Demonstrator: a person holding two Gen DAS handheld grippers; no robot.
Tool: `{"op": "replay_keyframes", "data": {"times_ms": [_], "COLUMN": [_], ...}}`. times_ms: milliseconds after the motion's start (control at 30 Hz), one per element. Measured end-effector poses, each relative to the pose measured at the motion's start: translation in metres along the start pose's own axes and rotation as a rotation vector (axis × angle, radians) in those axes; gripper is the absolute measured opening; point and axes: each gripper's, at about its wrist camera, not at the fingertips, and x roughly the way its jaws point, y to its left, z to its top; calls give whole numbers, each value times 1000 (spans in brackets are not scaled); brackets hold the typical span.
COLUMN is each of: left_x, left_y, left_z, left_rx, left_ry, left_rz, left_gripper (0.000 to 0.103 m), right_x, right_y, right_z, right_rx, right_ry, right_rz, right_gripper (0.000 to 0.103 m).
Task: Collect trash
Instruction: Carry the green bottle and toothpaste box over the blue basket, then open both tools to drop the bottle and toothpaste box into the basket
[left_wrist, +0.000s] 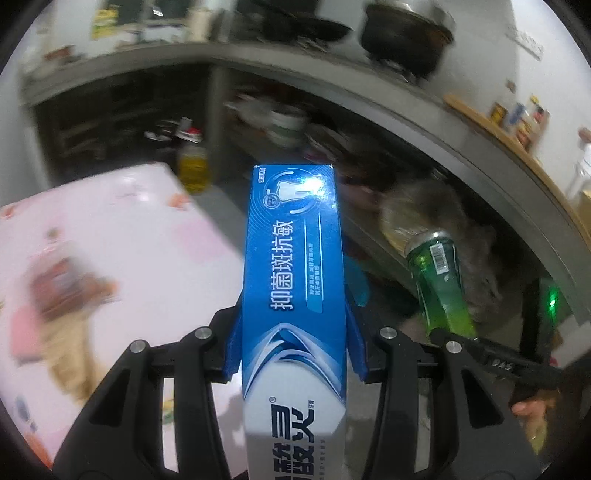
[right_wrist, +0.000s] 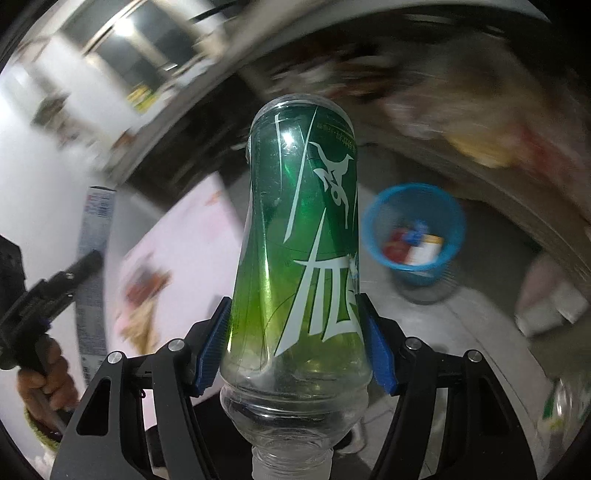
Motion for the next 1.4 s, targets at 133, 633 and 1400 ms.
{"op": "replay_keyframes", "data": {"times_ms": [133,633,1400], "left_x": [66,343,256], "left_y": [-34,-59,-66], "left_z": [20,34,55], "left_rx": [7,-103,60], "left_ry": [106,524,267], "left_rz": [-86,-83,-82], "left_gripper": [44,44,73], "right_x": [5,191,257], "right_y": [-62,-168,-182], "right_z": [5,47,0], "right_rx": [135,398,353], "right_ry": [-7,185,0], "right_rz": [-86,-86,-348], "right_gripper": [65,65,73]}}
